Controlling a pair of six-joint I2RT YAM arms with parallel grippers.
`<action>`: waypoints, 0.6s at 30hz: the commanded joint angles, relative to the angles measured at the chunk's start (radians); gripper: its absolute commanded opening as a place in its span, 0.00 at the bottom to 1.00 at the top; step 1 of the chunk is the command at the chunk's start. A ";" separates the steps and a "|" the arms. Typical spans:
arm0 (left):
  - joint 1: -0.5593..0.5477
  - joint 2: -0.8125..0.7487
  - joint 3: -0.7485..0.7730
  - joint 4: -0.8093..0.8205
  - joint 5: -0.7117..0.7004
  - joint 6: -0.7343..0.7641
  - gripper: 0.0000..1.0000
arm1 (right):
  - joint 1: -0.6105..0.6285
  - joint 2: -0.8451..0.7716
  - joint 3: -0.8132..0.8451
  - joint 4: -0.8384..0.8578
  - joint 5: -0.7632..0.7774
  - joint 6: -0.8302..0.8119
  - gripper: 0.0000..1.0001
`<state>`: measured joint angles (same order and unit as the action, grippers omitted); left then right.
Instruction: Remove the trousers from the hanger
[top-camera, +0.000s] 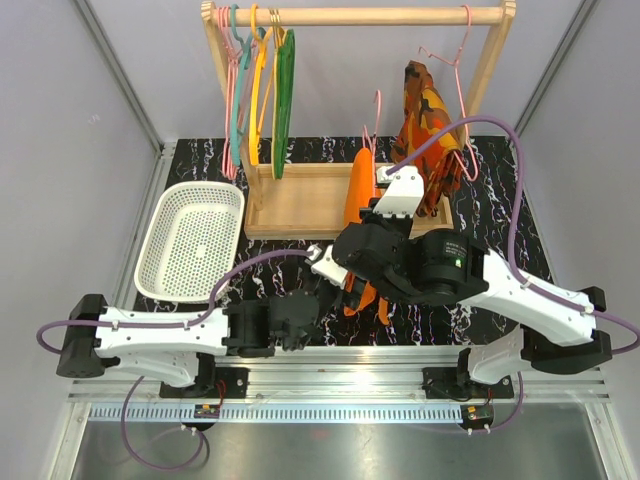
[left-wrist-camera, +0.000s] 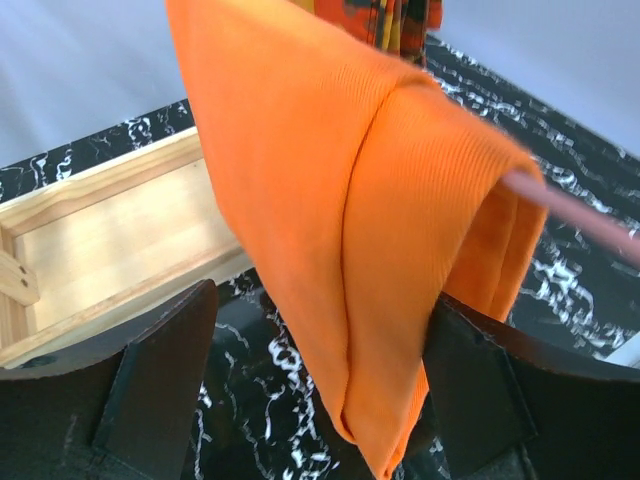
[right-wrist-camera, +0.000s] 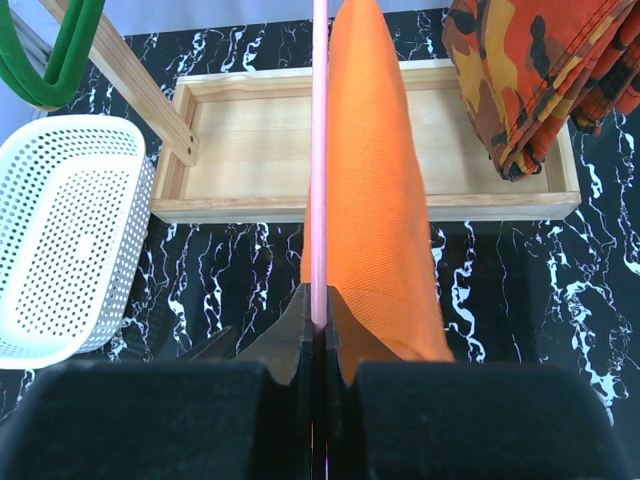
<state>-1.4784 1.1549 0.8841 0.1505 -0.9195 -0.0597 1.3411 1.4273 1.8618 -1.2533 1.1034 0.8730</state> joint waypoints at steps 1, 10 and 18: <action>0.010 0.020 0.065 0.121 0.014 -0.020 0.81 | 0.006 -0.051 0.034 0.134 0.128 -0.025 0.00; 0.066 0.054 0.062 0.178 0.100 -0.077 0.82 | 0.006 -0.103 -0.021 0.212 0.124 -0.055 0.00; 0.067 0.104 0.082 0.257 0.039 -0.054 0.81 | 0.006 -0.180 -0.081 0.293 0.055 -0.097 0.00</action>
<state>-1.4128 1.2430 0.9218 0.2768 -0.8455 -0.1020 1.3411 1.3285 1.7779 -1.1305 1.0798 0.7967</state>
